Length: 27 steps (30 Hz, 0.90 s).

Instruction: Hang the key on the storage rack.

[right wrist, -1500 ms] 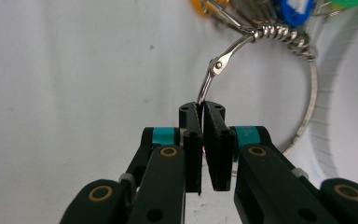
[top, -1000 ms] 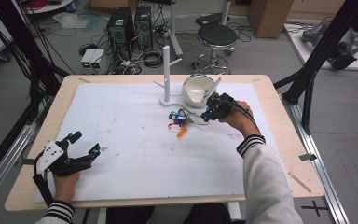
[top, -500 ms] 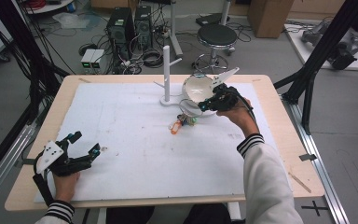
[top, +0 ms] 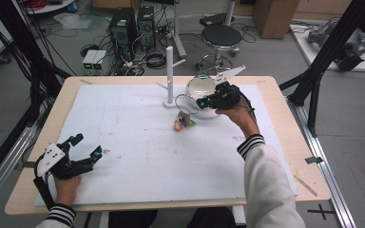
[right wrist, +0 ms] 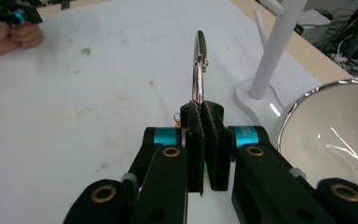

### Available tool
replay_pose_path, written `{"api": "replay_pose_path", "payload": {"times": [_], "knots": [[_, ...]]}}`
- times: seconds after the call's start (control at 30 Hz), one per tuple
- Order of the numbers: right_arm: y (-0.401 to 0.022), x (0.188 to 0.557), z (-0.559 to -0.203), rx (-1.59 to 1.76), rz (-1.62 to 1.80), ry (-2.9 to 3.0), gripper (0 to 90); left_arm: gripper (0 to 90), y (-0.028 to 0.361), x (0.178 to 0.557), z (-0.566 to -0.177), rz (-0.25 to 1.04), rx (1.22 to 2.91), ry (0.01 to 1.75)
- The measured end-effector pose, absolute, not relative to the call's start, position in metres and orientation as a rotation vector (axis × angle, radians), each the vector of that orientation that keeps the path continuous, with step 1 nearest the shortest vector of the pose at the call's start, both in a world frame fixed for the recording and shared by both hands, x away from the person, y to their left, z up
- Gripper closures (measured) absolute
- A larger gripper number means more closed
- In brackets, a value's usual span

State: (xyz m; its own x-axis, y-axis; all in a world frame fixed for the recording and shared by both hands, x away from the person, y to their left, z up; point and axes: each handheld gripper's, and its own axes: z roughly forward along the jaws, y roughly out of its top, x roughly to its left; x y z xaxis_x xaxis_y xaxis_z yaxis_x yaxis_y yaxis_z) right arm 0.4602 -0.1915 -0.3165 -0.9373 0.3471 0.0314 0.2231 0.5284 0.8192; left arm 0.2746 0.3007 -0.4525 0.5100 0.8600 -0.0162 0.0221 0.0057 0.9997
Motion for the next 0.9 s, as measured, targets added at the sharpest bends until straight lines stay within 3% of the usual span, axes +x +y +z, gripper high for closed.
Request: {"api": "replay_pose_path", "payload": {"times": [0.9], "knots": [[-0.154, 0.480, -0.312, 0.642, 1.514, 2.471, 88.5, 13.0, 0.301, 0.275, -0.452, 0.790, 1.424, 0.825]]}}
